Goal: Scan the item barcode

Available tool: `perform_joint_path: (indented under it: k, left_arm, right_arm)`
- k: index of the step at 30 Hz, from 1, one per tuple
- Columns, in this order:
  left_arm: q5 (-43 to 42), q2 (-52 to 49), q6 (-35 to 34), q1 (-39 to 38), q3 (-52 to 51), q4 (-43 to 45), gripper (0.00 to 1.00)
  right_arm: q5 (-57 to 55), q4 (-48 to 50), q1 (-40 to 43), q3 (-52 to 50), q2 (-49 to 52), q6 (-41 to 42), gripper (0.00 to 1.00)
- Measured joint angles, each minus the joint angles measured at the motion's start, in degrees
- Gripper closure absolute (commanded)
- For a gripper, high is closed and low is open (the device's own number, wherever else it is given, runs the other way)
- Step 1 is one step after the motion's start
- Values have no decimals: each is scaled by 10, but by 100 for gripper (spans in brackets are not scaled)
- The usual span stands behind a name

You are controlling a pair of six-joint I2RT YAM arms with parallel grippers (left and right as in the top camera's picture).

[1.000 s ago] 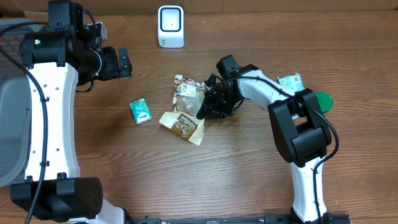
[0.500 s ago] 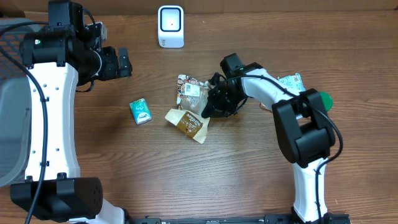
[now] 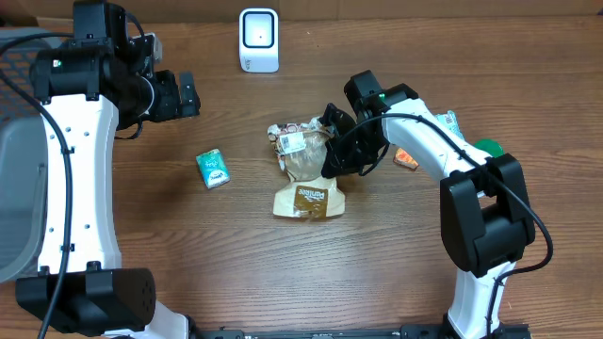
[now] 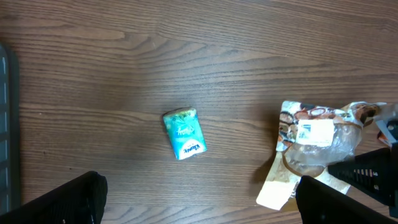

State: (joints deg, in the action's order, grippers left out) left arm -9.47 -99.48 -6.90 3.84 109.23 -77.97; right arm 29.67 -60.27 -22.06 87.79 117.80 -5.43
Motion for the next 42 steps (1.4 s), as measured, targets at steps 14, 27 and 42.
perform_joint_path:
  k: [14,27,42]
  left_arm:
    - [0,0,0,0,0,0,1]
    - [0,0,0,0,0,0,0]
    - [0,0,0,0,0,0,1]
  right_arm:
    - [-64,26,29,0,0,7,67]
    - [-42,-100,89,24,-89,103,50]
    - [-44,-88,109,-23,-172,150,0]
